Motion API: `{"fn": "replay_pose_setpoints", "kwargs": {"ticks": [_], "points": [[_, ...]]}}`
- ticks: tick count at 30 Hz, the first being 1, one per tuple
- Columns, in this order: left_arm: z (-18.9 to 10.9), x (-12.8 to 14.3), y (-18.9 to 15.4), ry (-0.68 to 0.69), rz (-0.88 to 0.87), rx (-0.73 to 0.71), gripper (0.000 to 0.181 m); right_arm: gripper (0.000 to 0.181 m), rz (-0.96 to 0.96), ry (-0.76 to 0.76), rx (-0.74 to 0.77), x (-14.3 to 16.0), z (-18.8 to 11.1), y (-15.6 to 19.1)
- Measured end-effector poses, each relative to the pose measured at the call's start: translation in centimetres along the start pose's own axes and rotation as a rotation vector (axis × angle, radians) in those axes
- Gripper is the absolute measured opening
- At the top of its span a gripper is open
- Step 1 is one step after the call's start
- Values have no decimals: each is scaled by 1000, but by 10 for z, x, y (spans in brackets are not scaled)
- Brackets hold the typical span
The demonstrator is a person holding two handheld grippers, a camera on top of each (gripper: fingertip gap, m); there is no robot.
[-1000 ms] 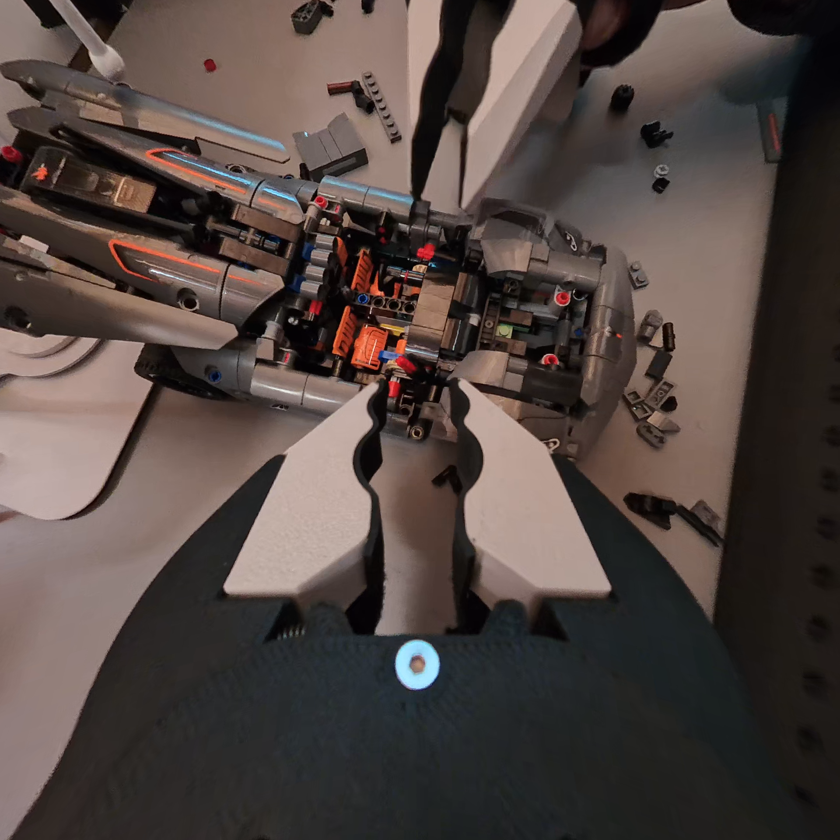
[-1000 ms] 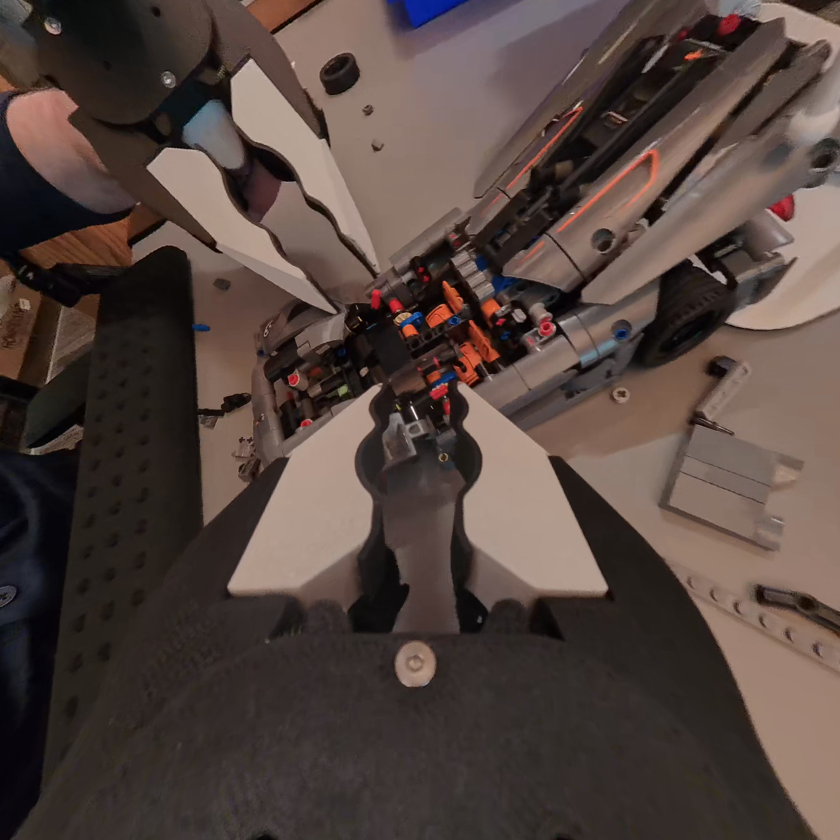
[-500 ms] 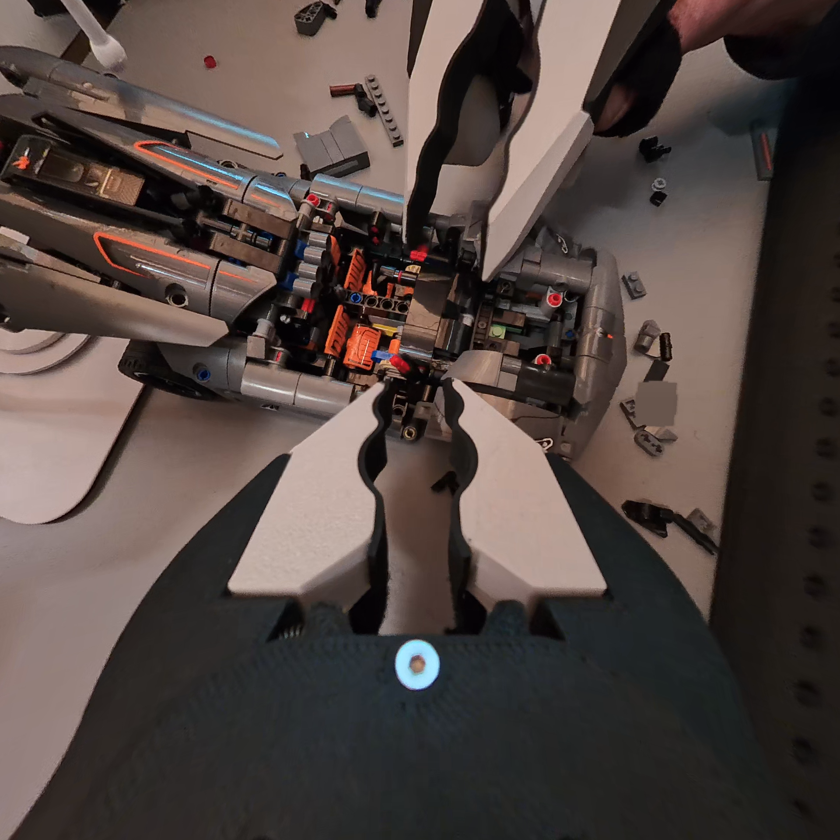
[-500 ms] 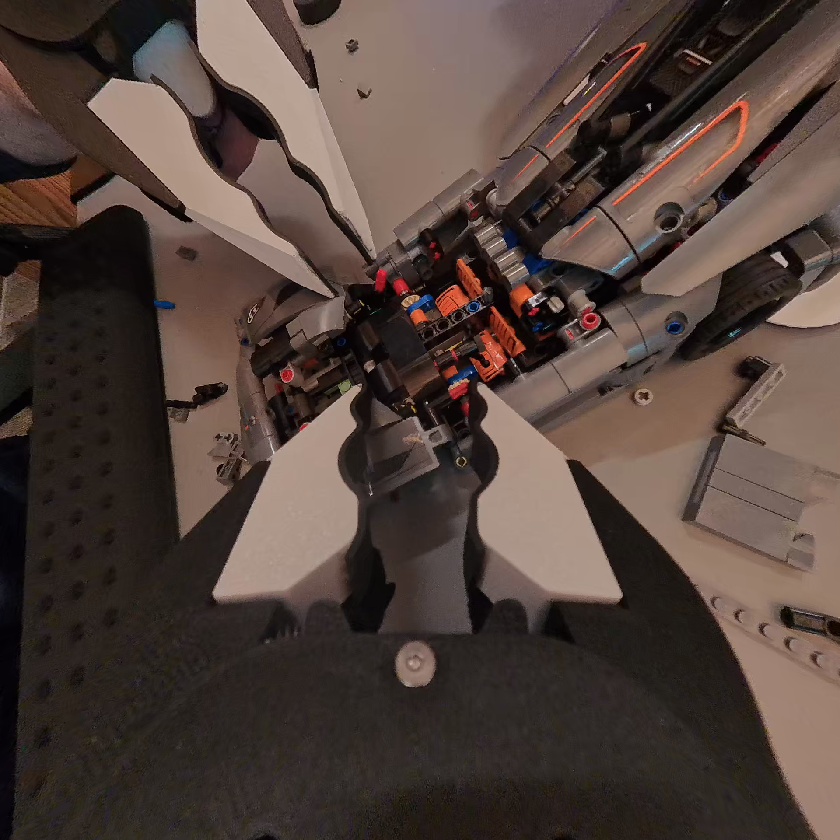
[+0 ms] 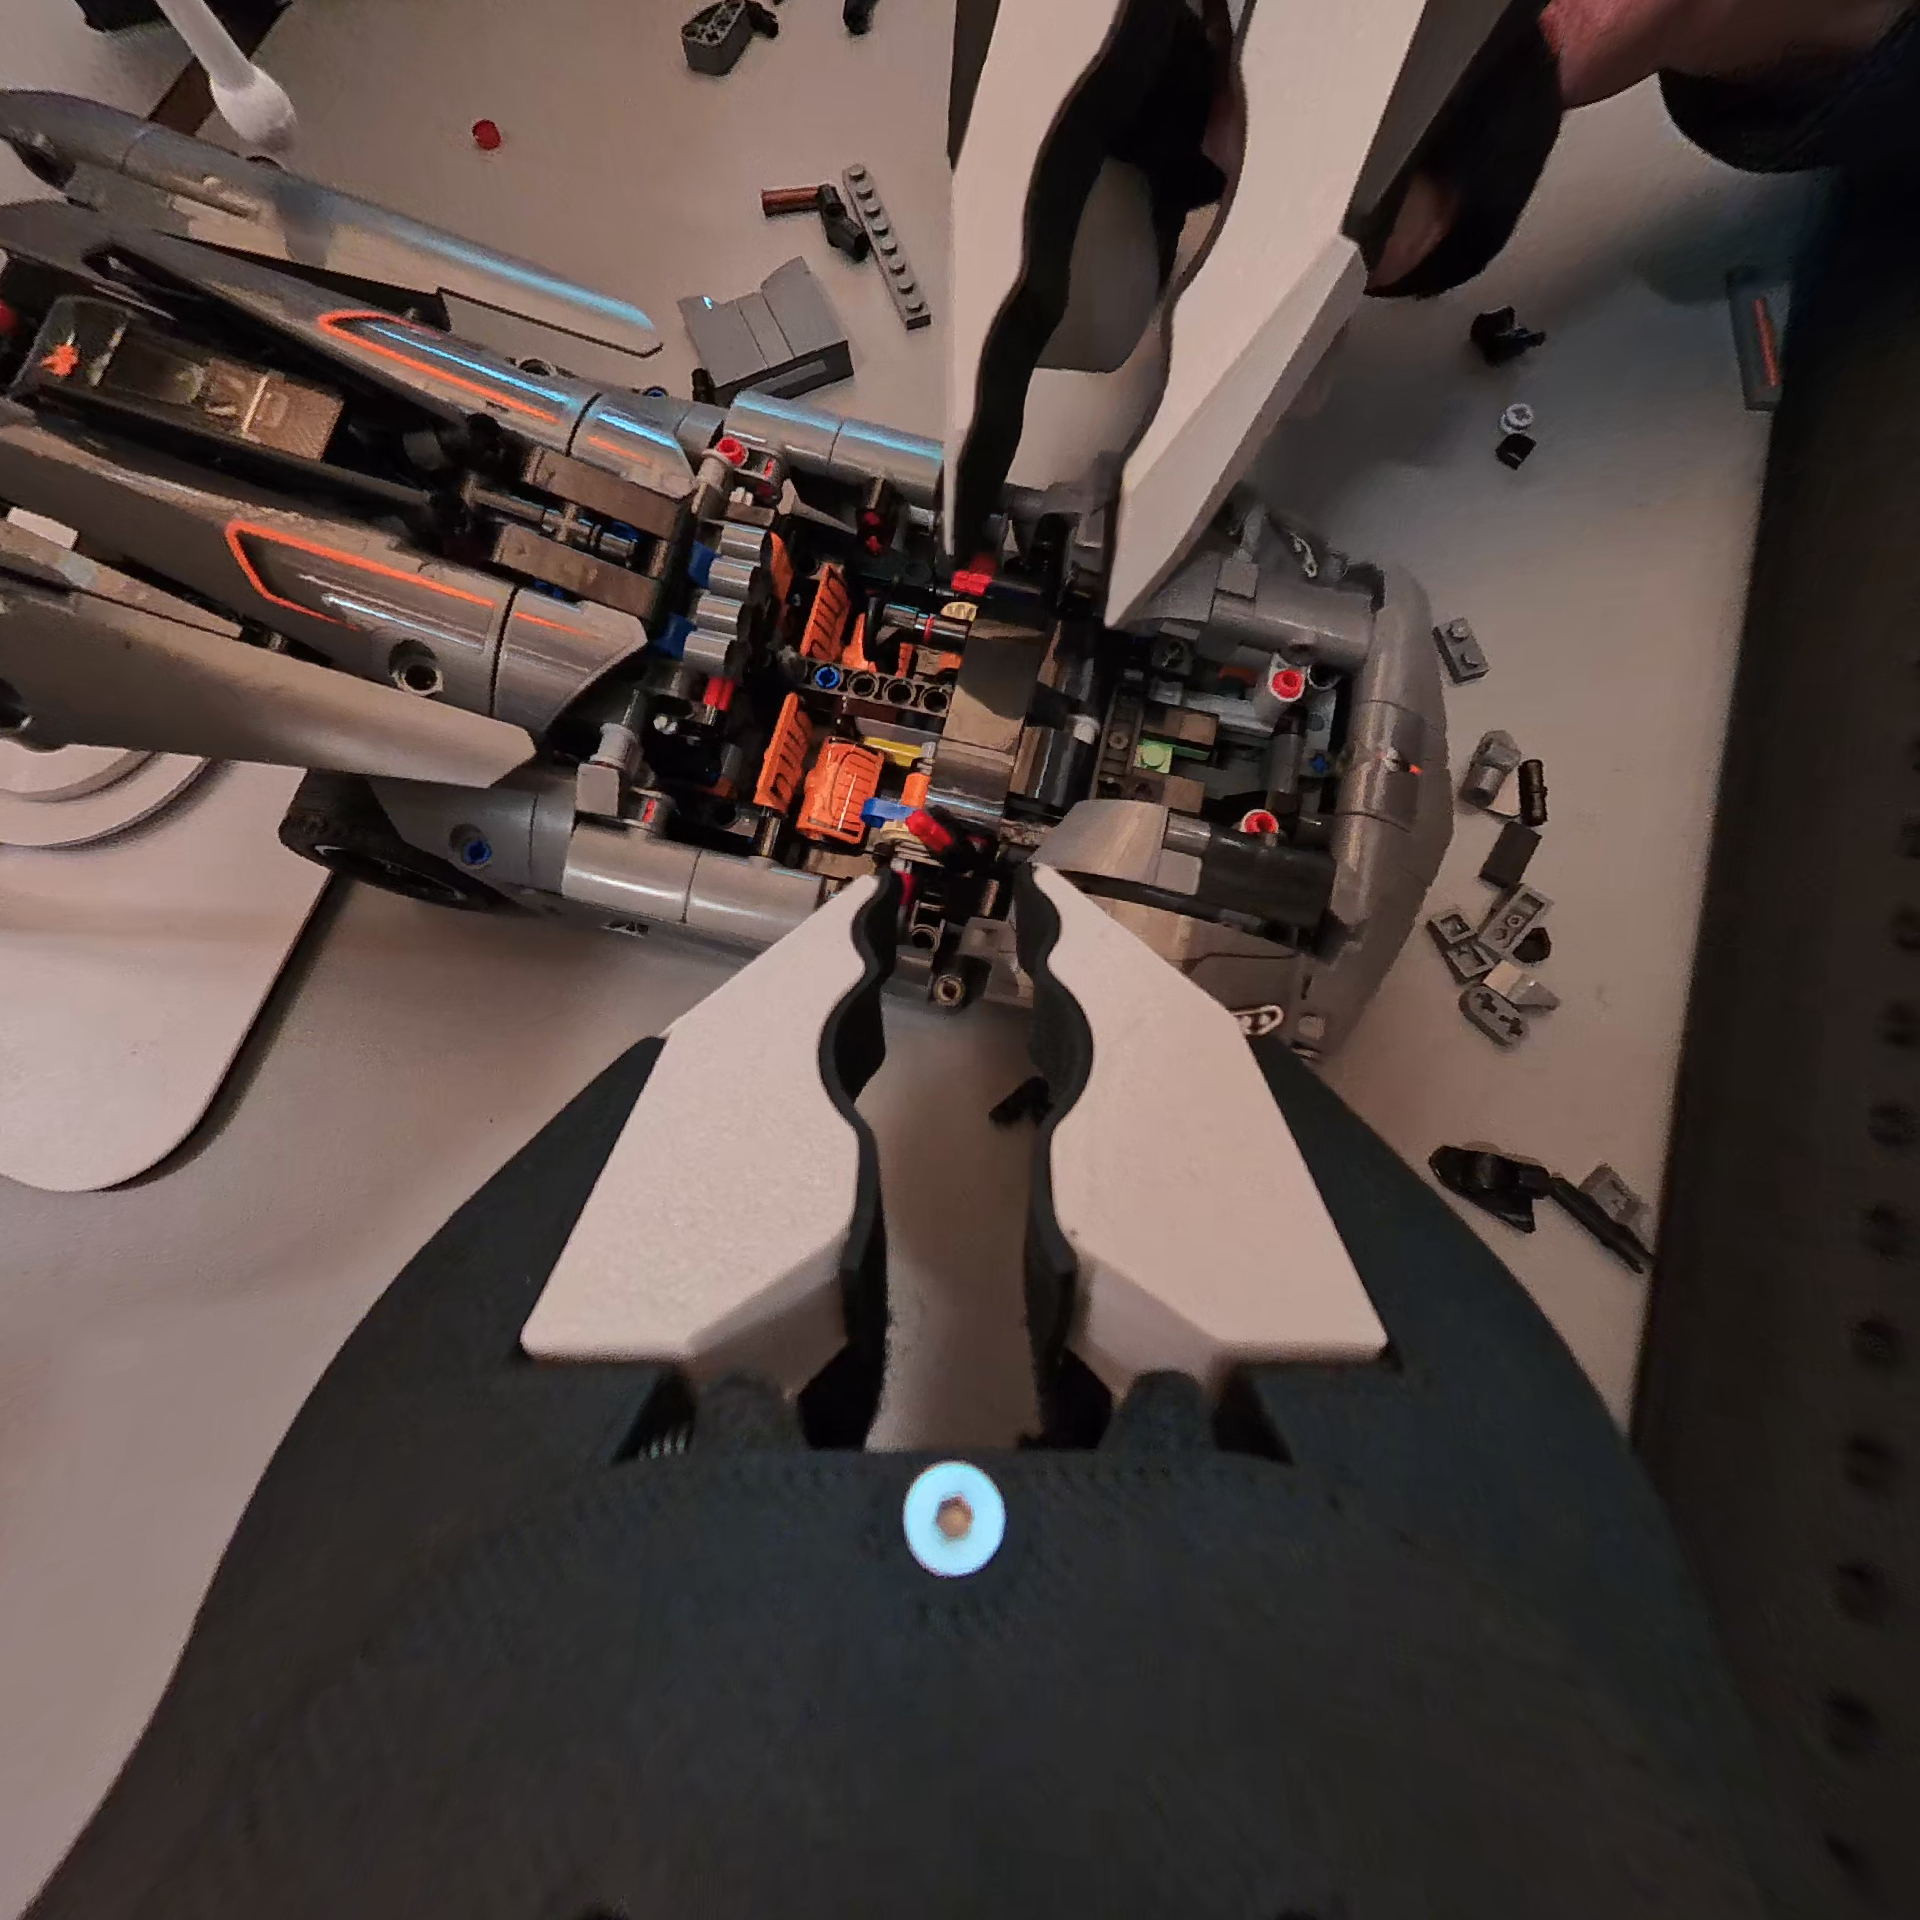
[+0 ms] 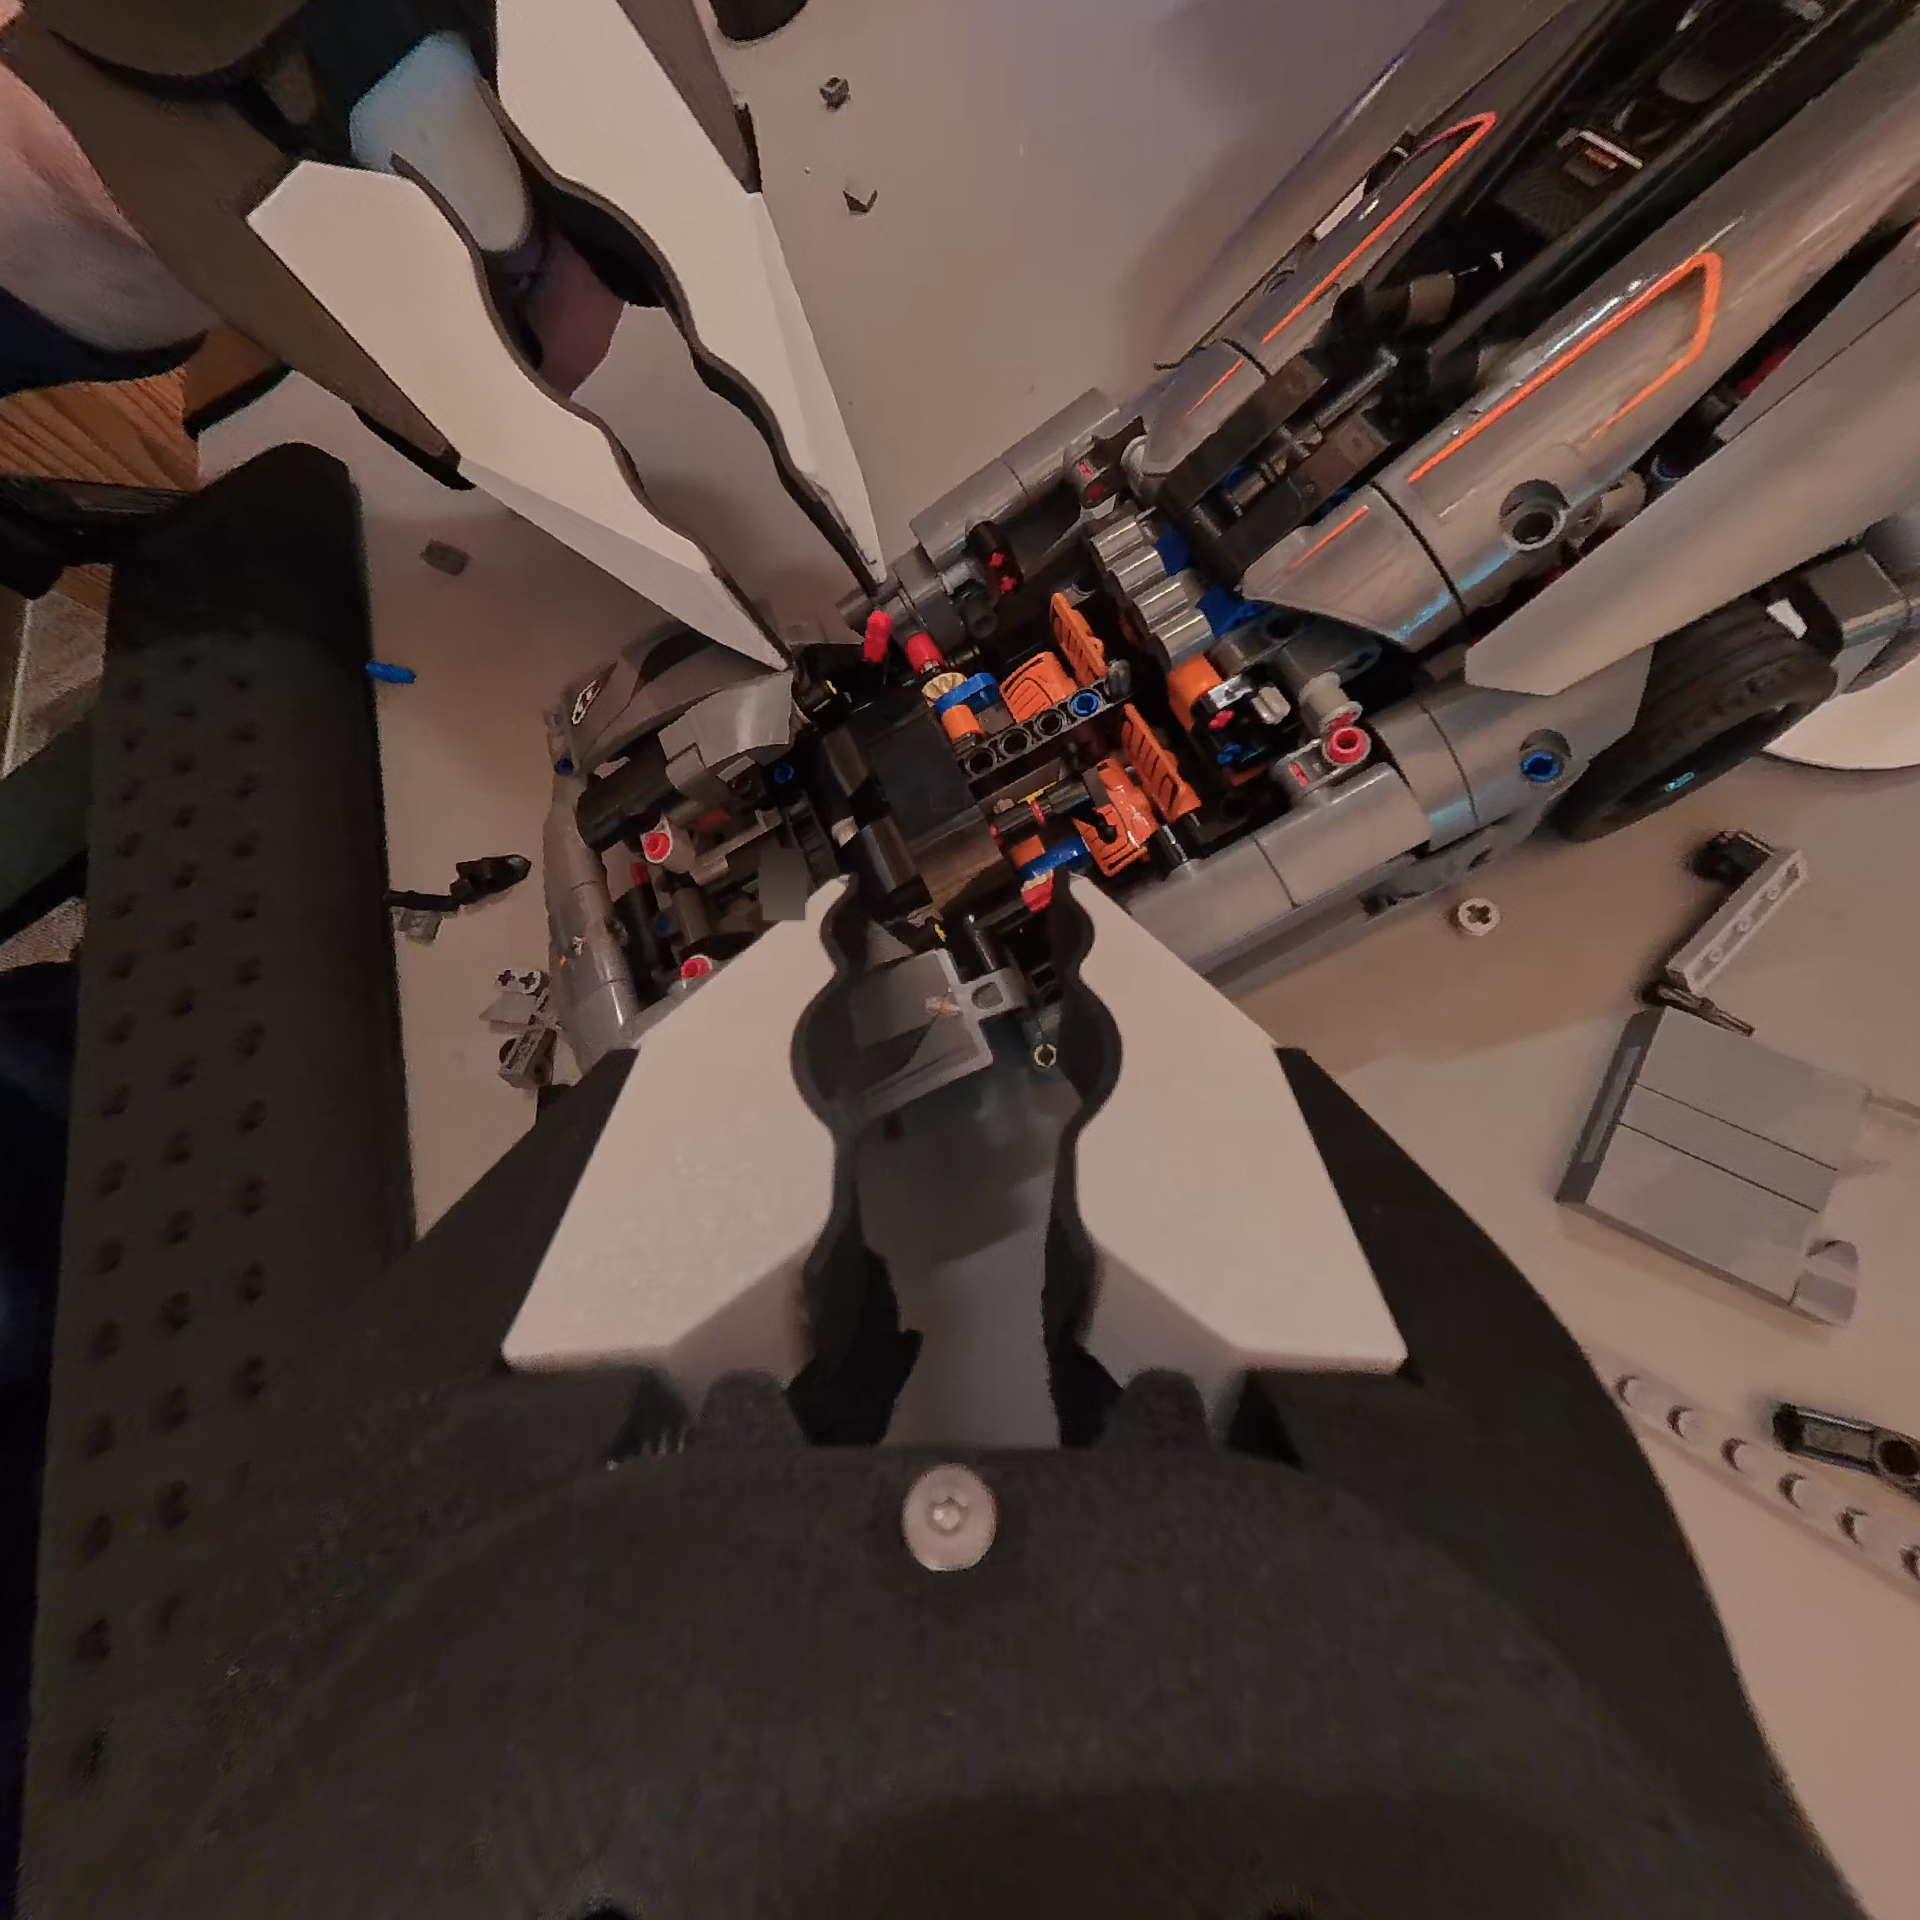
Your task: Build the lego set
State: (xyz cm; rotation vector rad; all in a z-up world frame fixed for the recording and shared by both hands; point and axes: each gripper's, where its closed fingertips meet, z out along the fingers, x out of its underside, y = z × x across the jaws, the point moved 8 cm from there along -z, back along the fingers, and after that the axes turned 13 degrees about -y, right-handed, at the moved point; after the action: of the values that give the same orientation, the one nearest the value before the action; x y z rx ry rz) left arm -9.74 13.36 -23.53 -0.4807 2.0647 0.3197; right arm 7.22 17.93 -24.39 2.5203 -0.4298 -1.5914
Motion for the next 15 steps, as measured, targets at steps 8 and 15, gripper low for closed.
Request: {"fn": "replay_pose_setpoints", "kwargs": {"ticks": [8, 15], "points": [[0, 0, -1, 5, 8, 0, 19, 32, -33, -14, -16, -3, -3, 4], [2, 1, -1, 9, 14, -7, 17, 52, -107, 18, 2, -1, 5, 9]]}}
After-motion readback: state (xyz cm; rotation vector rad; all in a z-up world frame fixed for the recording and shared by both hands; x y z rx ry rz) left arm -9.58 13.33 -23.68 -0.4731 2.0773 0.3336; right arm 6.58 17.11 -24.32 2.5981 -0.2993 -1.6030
